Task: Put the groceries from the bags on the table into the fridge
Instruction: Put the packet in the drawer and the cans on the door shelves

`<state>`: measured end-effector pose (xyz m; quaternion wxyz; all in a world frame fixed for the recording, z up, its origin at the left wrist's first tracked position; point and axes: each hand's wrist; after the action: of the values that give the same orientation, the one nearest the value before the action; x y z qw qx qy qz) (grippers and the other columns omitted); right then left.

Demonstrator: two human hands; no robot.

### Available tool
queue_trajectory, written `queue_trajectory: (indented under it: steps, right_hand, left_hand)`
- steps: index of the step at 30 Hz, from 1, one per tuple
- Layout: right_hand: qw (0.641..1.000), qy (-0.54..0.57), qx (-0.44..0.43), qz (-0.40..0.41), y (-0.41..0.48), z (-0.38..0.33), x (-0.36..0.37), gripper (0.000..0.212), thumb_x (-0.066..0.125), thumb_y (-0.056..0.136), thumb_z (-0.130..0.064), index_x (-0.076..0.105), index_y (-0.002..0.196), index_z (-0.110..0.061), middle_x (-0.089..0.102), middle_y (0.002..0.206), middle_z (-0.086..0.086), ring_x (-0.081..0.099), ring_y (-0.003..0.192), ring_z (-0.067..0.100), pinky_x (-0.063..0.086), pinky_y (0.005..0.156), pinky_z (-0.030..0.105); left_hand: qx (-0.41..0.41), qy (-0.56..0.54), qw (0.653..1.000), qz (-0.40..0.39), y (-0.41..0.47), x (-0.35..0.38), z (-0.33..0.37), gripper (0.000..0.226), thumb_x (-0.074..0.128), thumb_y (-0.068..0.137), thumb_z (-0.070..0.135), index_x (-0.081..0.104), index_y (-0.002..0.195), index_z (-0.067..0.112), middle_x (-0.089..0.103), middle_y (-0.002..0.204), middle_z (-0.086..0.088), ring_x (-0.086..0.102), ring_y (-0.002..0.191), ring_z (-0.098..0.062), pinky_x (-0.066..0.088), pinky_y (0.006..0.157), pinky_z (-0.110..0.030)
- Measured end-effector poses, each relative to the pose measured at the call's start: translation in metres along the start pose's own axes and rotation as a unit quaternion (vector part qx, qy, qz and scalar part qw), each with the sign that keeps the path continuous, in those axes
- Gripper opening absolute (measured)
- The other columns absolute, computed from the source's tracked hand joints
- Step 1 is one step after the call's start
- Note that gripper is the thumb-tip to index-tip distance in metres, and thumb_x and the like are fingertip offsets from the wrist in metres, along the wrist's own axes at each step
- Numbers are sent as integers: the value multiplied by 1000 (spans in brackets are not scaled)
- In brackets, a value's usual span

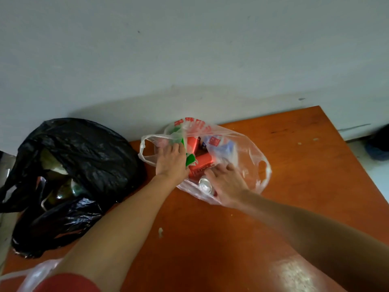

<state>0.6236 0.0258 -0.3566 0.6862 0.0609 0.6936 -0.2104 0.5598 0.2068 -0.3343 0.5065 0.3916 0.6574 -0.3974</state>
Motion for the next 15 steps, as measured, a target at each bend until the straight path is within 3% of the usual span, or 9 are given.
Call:
queue_trajectory:
  steps: [6,11,15]
  right_hand:
    - [982,131,91,105,-20,22,-33,72,70,65,-67,52,114,-17,67,104,1,61,98,23,44,86,38]
    - [959,233,121,103,-28,23,-52,78,76,65,-59,46,124,-18,63,114,1,56,105,22,40,90,34]
    - [947,276,128,103,-27,21,-58,80,77,63,-58,41,125,-22,63,117,0,58,103,20,47,87,33]
  left_hand:
    - [-84,-37,995,-24,9,8,1,42,56,89,39,55,117,8,59,118,-11,55,110,-28,41,92,-39]
    - [-119,-81,990,-2,11,6,-4,29,59,87,34,64,105,12,63,114,-9,57,108,-28,43,95,-38]
    - [-130,-97,986,31,11,-17,-10,35,62,85,40,64,105,11,63,104,-7,59,99,-24,47,90,-40]
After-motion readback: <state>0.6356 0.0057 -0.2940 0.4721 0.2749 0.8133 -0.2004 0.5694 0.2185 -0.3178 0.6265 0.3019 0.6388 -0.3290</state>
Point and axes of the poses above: each hand's wrist, its own y-axis towards the middle knuckle, its own x-axis out of the palm, z = x × y
